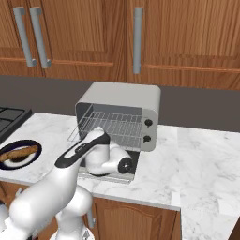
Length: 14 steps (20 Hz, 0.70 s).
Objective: Pull the toaster oven rack outwards. Pick up the baguette from the plate and place it on the toaster oven rack. Close the toaster oven door fully and set the temperature to the lowest setting.
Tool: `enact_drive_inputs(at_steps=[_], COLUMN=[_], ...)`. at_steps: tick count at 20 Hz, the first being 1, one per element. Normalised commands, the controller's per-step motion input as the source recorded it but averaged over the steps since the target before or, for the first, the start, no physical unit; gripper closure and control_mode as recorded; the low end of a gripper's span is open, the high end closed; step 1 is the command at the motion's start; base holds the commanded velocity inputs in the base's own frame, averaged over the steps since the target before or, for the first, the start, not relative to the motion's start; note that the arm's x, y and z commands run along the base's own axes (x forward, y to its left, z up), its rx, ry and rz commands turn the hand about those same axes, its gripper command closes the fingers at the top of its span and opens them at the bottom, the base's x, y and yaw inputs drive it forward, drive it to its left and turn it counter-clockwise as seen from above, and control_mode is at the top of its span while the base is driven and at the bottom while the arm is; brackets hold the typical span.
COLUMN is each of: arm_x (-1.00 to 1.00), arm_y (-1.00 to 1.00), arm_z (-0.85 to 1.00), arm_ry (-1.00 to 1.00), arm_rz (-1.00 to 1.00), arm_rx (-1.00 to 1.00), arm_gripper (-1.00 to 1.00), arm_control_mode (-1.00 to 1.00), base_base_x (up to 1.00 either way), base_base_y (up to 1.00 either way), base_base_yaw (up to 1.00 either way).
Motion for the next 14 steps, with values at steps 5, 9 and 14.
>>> enact_drive_inputs(at_steps=[5, 9, 14], arm_x=[-0.04, 0.0, -0.04], arm_y=[0.0, 0.0, 0.0], arm_z=[0.0, 0.01, 0.23], arm_ry=[0.0, 0.0, 0.0], arm_rz=[0.0, 0.0, 0.0], arm_rx=[0.0, 0.0, -0.03], arm_gripper=[-1.0, -1.0, -1.0], arm_control_mode=[-1.0, -1.0, -1.0], base_base_x=[0.0, 0.0, 0.0], base_base_y=[0.0, 0.0, 0.0], base_base_yaw=[0.0, 0.0, 0.0])
